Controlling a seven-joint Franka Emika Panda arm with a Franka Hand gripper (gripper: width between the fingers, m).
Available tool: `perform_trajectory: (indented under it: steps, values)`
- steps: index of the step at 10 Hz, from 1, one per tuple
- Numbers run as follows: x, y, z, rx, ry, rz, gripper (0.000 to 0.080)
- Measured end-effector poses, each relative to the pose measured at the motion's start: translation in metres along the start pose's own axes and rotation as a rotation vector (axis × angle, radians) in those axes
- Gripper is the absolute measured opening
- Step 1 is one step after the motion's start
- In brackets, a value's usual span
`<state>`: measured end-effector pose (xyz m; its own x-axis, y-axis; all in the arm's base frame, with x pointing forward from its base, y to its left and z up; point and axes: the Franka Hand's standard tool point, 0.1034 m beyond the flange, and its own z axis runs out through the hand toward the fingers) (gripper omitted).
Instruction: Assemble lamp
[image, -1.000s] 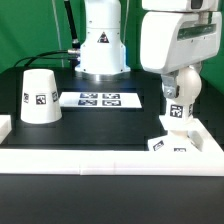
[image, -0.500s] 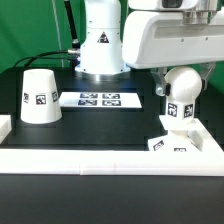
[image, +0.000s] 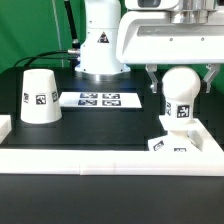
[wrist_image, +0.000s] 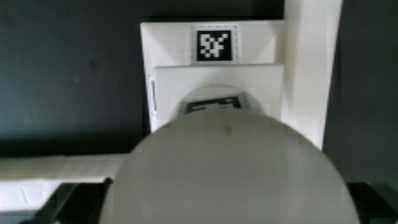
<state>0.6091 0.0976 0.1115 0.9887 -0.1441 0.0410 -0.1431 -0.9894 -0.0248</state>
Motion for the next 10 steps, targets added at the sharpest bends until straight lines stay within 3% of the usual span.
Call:
perform_trajectory:
  steps: [4,10]
  values:
    - [-0.0030,-0.0020,0.0021,-0.005,-0.009,0.360,0.0580]
    - [-0.0064,-0.0038,0.0010,-0.013,-0.021,0.631,0.0580]
